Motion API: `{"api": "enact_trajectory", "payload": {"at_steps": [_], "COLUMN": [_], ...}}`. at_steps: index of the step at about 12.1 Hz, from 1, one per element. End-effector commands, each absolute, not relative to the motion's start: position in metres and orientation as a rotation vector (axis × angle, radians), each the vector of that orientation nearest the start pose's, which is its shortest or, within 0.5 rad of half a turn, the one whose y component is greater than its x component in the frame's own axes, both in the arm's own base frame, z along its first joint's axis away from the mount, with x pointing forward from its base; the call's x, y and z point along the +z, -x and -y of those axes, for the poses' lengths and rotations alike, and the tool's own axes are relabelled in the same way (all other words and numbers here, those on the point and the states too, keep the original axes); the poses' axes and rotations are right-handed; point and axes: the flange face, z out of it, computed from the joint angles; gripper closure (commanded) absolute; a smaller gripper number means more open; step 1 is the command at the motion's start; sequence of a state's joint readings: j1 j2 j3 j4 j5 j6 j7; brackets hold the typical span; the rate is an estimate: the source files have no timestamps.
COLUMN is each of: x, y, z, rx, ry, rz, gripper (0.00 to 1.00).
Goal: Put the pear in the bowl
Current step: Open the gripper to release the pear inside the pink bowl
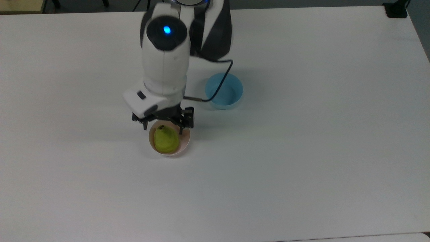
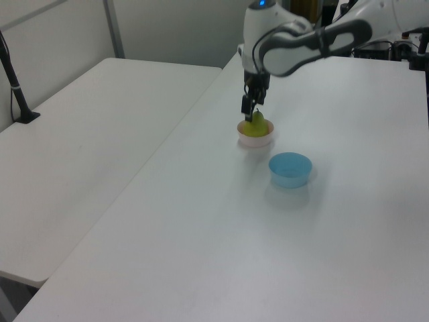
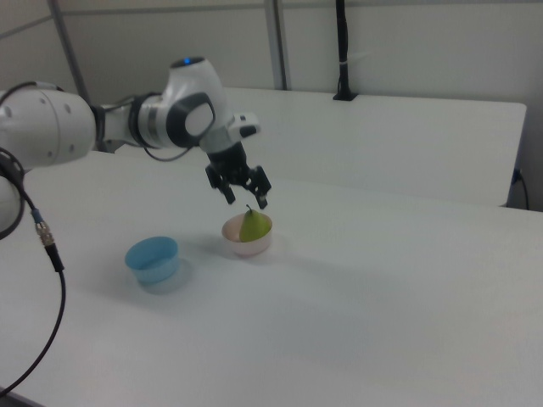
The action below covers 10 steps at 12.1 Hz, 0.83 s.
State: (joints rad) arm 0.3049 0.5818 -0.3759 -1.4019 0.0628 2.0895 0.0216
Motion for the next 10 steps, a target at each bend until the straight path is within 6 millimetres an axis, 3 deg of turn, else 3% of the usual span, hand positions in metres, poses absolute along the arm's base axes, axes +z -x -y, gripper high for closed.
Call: {"api": "enact_trajectory", "payload": {"at_steps": [1, 3, 6, 10], "x": [0.480, 0.526, 0.565, 0.574], "y": [-0.659, -0.618, -0.564, -0.552], "z": [0.021, 0.054, 0.070, 0.073], "rx": [-0.112, 0.046, 0.090, 0.097], "ry": [3.188, 3.178, 3.171, 3.160], "rz": [-0.176, -0.220, -0.216, -0.231], "gripper": [0.00, 0.00, 0.00, 0.00]}}
